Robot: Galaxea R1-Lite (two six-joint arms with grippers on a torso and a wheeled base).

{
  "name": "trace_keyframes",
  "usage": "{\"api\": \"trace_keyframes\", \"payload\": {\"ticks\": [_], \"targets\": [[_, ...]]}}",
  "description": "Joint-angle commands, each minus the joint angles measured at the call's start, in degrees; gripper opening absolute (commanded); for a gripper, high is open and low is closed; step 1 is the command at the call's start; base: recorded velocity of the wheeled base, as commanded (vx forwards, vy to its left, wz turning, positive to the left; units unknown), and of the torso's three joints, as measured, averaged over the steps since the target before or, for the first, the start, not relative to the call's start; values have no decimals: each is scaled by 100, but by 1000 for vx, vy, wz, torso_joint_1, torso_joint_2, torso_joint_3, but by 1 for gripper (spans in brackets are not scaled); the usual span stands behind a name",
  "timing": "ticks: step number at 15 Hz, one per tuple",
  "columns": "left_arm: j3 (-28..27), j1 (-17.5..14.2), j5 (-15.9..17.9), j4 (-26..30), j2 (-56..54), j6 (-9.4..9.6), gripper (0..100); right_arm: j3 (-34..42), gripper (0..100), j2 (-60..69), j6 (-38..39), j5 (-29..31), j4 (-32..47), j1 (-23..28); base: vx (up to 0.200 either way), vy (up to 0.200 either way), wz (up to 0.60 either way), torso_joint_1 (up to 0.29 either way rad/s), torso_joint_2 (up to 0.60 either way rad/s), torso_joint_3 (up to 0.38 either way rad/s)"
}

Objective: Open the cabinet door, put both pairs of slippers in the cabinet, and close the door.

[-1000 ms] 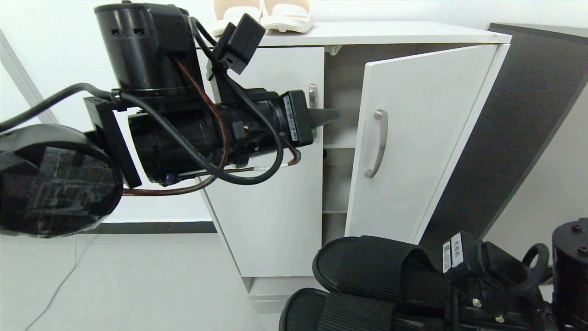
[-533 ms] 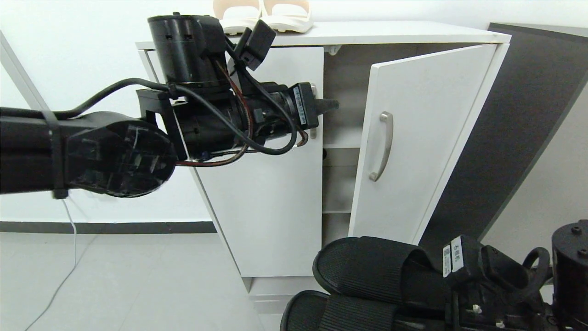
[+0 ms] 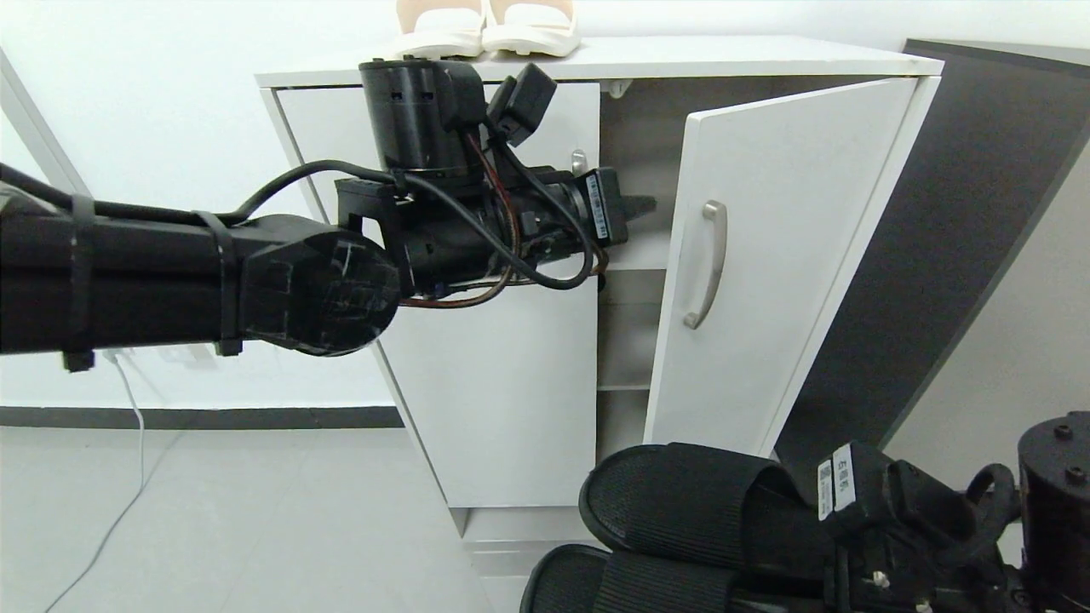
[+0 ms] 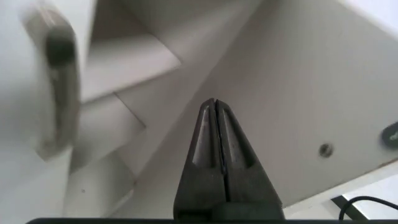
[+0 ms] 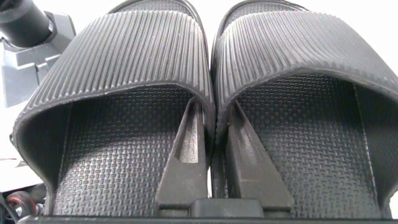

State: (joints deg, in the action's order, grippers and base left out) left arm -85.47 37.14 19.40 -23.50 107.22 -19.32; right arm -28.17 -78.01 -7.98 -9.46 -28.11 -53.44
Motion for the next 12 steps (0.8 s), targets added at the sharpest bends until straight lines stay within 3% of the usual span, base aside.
{"api": "trace_keyframes", "payload": {"ticks": [1, 3, 6, 7, 10, 12], "targets": [[21, 179, -6, -14, 19, -10, 0, 31, 0, -13, -1, -3, -1, -35, -200, 0, 0, 7, 7, 2], [92, 434, -6, -40, -34, -10, 0, 57, 0, -22, -1, -21, -1, -78, -200, 0, 0, -2, 0, 2], [311, 786, -6, -699, 45, -10, 0, 84, 0, -22, -1, -21, -10, -149, -200, 0, 0, 1, 2, 1], [364, 803, -6, -902, 71, -10, 0, 84, 0, -22, -1, -21, -10, -149, -200, 0, 0, -2, 2, 2], [461, 724, -15, -963, 1, -10, 0, 84, 0, -39, -1, -12, -19, -149, 0, 0, 0, 0, 0, 0], [610, 460, -24, -963, -201, -10, 0, 49, 0, -118, 25, 14, -28, -114, 0, 0, 0, 0, 0, 0]]}}
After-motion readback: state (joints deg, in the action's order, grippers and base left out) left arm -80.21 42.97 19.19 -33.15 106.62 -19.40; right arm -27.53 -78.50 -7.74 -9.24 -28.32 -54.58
